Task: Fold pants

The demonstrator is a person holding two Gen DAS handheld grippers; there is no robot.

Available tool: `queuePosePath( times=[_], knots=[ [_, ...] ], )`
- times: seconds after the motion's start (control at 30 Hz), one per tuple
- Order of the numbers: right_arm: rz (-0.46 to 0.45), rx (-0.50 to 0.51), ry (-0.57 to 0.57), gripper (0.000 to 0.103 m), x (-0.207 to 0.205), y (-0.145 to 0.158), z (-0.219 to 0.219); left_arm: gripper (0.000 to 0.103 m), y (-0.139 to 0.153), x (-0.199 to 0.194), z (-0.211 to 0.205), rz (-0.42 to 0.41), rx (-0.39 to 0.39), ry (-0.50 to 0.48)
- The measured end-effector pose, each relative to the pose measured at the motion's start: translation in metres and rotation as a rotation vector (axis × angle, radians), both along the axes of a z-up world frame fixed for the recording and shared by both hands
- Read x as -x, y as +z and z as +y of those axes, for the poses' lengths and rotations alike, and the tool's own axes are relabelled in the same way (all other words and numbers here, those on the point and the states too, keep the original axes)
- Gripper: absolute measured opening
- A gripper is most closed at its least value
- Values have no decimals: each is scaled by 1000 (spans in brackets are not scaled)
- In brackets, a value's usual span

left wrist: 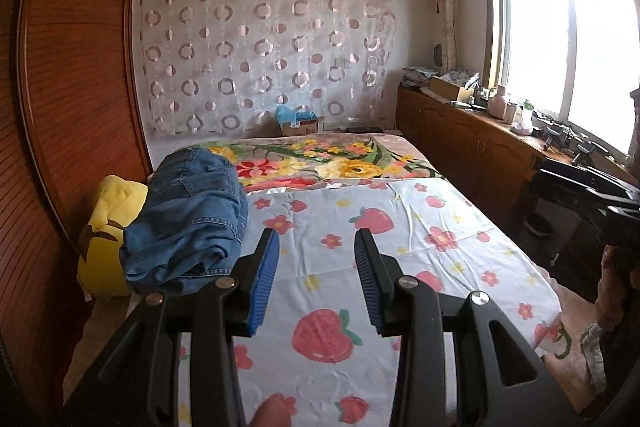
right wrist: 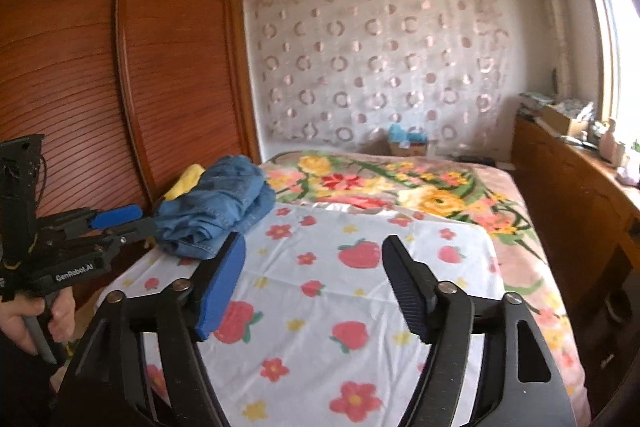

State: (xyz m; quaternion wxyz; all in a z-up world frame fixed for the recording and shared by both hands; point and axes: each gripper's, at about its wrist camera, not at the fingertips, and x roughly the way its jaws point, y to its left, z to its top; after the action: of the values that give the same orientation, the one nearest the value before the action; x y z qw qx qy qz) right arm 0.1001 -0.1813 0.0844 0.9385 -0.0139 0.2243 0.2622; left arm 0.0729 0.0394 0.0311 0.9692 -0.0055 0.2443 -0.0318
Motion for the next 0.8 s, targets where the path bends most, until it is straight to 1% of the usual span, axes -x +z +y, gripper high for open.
queuePosePath(
  times=[0.1,0.17,0.23,0.3,0.4,0.6,0.8],
  knots=[
    [-1,0,-26,80,12,0,-14,39,5,12,-8,-20,15,-5],
    [-8,6,-54,82,21,-1,-23,41,6,18,-11,-25,26,0],
    [-12,8,-69,83,28,-2,-29,43,8,24,-14,-35,21,12],
    [-12,9,-86,83,32,-3,-33,46,8,28,-17,-36,8,32],
    [-3,-5,-97,84,36,-7,-41,48,7,31,-19,-31,-2,40],
    [4,-11,-126,84,36,-12,-47,49,3,34,-18,-17,3,54],
    [-2,-9,-130,84,36,-12,-49,49,3,34,-18,-16,1,58]
  ],
)
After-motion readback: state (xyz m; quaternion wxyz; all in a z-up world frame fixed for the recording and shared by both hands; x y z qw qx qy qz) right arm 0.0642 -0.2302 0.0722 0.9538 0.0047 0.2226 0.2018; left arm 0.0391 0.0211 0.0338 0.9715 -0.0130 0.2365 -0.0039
